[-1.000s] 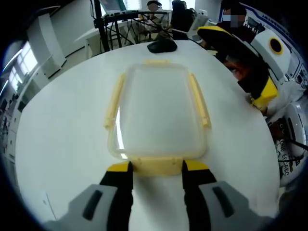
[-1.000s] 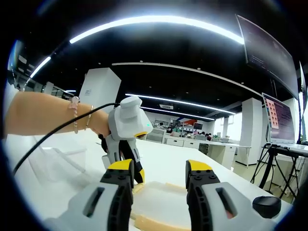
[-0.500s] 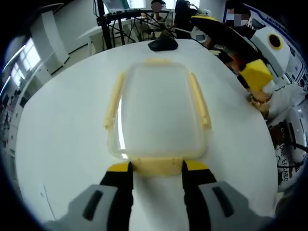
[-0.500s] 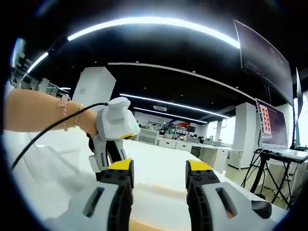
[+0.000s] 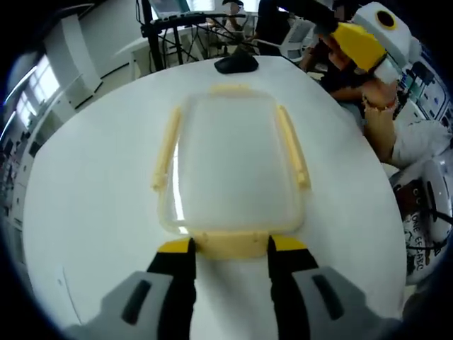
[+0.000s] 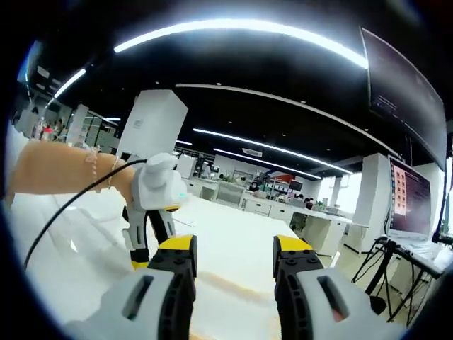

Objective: Snap each plastic latch of the storage box into its locked position after aligning the lid with the box until every specified latch is closed and the lid sits flush.

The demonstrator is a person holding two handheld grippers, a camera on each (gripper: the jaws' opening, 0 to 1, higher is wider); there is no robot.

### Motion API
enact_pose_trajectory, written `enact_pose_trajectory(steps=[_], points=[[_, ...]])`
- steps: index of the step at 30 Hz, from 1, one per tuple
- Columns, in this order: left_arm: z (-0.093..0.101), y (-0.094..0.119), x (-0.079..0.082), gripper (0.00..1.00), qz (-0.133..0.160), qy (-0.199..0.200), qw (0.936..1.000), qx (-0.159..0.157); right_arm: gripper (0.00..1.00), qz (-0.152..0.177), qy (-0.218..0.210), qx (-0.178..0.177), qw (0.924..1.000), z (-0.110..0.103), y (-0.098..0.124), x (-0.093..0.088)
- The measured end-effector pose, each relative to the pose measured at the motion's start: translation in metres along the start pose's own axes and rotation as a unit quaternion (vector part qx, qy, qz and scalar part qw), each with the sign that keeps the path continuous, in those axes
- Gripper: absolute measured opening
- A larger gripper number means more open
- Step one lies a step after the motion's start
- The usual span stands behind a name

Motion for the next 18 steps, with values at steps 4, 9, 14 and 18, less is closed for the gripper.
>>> enact_pose_trajectory(steps=[4, 9, 14, 18], points=[[0.002, 0.000, -0.002, 0.40, -0.008, -0.001, 1.0000, 0.000, 0.43, -0.019, 0.022, -0.002, 0.9996, 0.013, -0.002, -0.003], [0.003, 0.000, -0.004, 0.40, -0.012, 0.000, 0.9999, 0.001, 0.42, -0.046, 0.017, 0.016, 0.9987, 0.020, -0.005, -0.017], [0.005, 0.000, -0.005, 0.40, -0.018, 0.000, 0.9998, 0.001, 0.42, -0.060, 0.017, 0.023, 0.9978, 0.015, -0.006, -0.029], [0.006, 0.000, -0.006, 0.40, -0.023, 0.000, 0.9997, 0.001, 0.42, -0.071, 0.019, 0.027, 0.9970, 0.011, -0.007, -0.036]])
Point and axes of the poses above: the point that each gripper's makers call its tool centre point, and the gripper's own axes: y roughly backward along the fingers, z roughly to its right, x roughly out of its top, the point moved 1 cm from there along y, roughly backward along the fingers, and after that the axes turned 11 degrees about -z, right-handed, at the moved point
